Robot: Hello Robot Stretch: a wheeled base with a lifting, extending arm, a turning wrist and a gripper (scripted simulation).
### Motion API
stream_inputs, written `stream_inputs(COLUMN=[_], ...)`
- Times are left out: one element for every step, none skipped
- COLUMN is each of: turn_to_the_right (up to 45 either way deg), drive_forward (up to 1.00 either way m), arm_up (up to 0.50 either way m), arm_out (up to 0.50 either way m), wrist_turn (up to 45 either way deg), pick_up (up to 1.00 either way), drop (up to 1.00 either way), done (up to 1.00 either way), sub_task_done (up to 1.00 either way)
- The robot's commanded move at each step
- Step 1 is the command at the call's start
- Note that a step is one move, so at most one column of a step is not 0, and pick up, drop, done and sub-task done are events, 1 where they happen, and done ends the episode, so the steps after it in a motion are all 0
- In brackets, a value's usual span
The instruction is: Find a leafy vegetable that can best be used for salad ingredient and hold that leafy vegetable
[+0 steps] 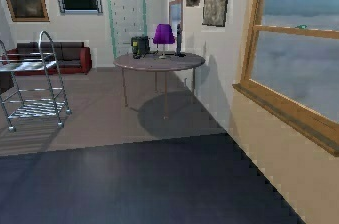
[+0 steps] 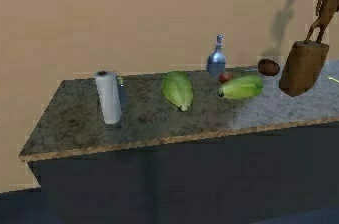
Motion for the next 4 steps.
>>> stream_inputs(turn_to_the_right=[0.0,0.0,0.0,0.0], drive_forward=[0.00,0.00,0.00,0.00], arm_up=[0.50,0.38,0.00,0.00], arm_out=[0.00,0.00,0.44,0.00], wrist_turn=[0.0,0.0,0.0,45.0], pick_up=[0.00,0.00,0.00,0.00], drop=[0.00,0.00,0.00,0.00], done=[0.00,0.00,0.00,0.00], sub_task_done=[0.00,0.00,0.00,0.00])
